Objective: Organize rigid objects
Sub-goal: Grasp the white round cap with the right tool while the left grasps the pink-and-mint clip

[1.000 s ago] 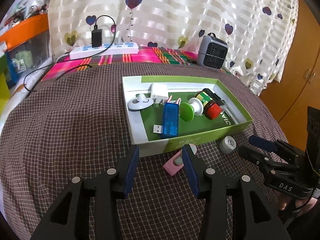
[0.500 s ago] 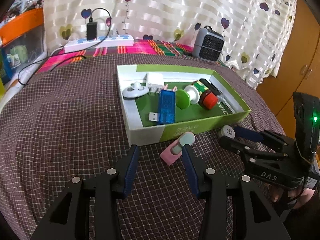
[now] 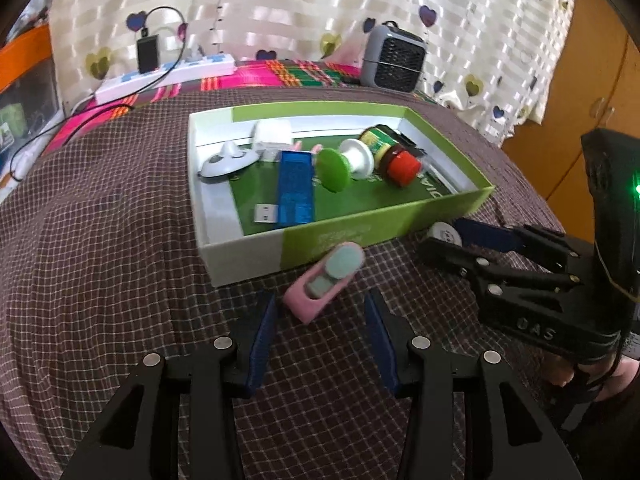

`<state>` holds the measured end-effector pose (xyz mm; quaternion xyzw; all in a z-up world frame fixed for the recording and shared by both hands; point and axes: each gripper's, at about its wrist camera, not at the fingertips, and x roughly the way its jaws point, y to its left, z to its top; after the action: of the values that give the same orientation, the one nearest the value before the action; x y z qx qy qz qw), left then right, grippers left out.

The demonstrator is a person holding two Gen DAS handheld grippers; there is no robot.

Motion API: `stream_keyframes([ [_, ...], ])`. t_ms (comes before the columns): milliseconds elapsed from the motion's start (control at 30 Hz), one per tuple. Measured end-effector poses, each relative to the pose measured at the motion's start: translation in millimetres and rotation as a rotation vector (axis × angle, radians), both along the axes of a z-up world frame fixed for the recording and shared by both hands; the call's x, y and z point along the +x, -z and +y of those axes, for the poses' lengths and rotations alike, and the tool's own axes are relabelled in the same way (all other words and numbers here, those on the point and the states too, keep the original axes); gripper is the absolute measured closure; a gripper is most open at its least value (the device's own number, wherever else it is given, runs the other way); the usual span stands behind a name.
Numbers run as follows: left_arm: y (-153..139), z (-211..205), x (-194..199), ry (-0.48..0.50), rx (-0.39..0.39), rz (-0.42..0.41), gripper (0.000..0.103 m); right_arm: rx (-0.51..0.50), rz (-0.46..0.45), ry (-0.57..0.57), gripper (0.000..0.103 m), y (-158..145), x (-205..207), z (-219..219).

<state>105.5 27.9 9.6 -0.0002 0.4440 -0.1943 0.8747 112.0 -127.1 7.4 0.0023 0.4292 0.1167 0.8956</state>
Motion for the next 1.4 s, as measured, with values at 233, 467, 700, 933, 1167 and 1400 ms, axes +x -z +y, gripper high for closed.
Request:
stream_keyframes([
  [233,0.8,-13.3,-6.1,0.035,0.014,0.003,0.059,0.011,-0.003,-0.012,0.072,-0.4,-2.0,-2.3],
  [467,2.7,-27.0,-12.2,0.065,0.023,0.006,0.059,0.019,-0.007,-0.007,0.074,-1.0,-5.5,-10.5],
  [700,3.1,-27.3,-5.1,-0.015,0.049,-0.001,0.059,0.022,-0.004,-0.003,0.074,-0.7,-7.8,-16.6],
  [933,4.0,-38.5,1.5,-0.037,0.104,-0.029,0.059,0.025,-0.001,-0.003,0.074,-0.8,-7.6,-17.0],
  [1167,4.2,-43.3,6.6,-0.032,0.110,-0.040,0.059,0.031,0.003,0.000,0.074,-0.4,-7.1,-18.7],
  [1400,4.5,-45.5,4.4,-0.031,0.133,-0.054,0.073,0.041,0.005,0.001,0.074,0.2,-6.5,-20.5],
])
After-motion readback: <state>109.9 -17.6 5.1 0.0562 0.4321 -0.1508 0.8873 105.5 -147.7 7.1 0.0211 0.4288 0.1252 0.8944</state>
